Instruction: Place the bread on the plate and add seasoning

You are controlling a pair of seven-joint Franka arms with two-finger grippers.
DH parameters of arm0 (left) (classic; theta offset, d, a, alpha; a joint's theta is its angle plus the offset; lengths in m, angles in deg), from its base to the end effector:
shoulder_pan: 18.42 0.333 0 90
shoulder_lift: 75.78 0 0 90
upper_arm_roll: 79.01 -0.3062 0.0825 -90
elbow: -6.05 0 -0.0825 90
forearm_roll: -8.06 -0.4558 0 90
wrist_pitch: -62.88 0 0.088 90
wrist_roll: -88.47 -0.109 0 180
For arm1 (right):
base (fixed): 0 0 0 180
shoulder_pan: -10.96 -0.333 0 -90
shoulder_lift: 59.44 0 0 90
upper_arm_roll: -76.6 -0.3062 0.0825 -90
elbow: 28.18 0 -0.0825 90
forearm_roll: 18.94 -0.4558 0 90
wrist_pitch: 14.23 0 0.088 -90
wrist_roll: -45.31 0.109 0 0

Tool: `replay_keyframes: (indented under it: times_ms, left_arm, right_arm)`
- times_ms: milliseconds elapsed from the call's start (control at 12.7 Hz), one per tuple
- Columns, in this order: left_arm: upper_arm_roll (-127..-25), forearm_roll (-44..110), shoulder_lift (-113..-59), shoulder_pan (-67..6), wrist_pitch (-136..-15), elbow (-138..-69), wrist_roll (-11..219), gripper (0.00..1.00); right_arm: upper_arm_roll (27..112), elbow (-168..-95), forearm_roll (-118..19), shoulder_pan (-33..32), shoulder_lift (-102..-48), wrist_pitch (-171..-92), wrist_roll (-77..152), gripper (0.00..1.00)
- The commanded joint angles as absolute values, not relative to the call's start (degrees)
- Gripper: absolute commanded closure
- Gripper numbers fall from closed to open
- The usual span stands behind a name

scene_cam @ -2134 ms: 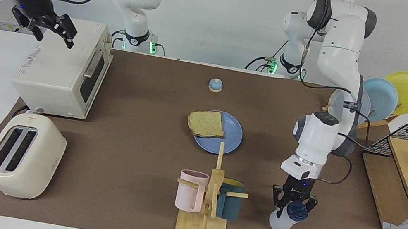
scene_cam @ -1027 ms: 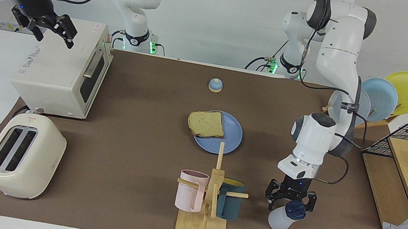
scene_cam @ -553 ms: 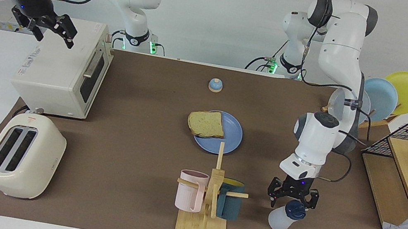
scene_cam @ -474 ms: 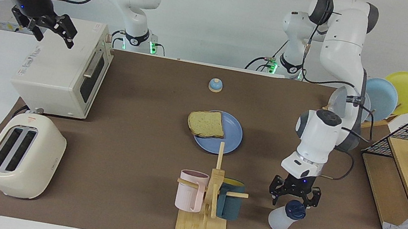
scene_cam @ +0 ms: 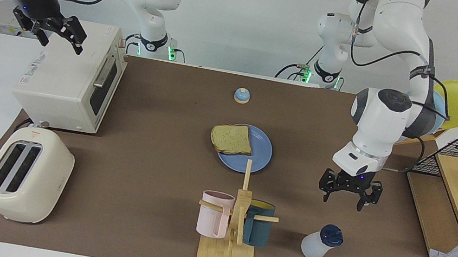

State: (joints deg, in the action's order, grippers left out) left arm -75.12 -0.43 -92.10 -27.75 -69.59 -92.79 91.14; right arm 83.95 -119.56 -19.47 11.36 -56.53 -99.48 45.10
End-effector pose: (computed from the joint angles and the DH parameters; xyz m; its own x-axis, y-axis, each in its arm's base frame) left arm 0.7115 -0.1605 0.4073 0.9178 -0.2621 0.2983 -0.2427 -0.9648 -0.1010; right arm 0.5965 -0.0819 0.6236 0.9899 -0.1297 -0.0565 -0.1308 -0.9913 -0.0159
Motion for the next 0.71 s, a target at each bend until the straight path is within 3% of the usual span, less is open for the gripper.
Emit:
replay_keyframes:
  times_ms: [0,316,632]
  left_arm:
    - [-75.23,0.59,-84.69,-26.51,-59.59,-94.76,88.57,0.00]
    - [-75.84,3.66,-76.15,-22.12,-42.11,-91.61,76.64,0.00]
    - [-76.20,3.50,-70.17,-22.80,-32.51,-91.42,73.79,0.00]
  right_arm:
    - [83.63,-120.73,-19.11,11.75,-55.48,-99.66,44.69,0.00]
    - [83.63,-120.73,-19.11,11.75,-55.48,-99.57,44.69,0.00]
    - [83.63,-120.73,-19.11,11.66,-55.48,-99.66,44.69,0.00]
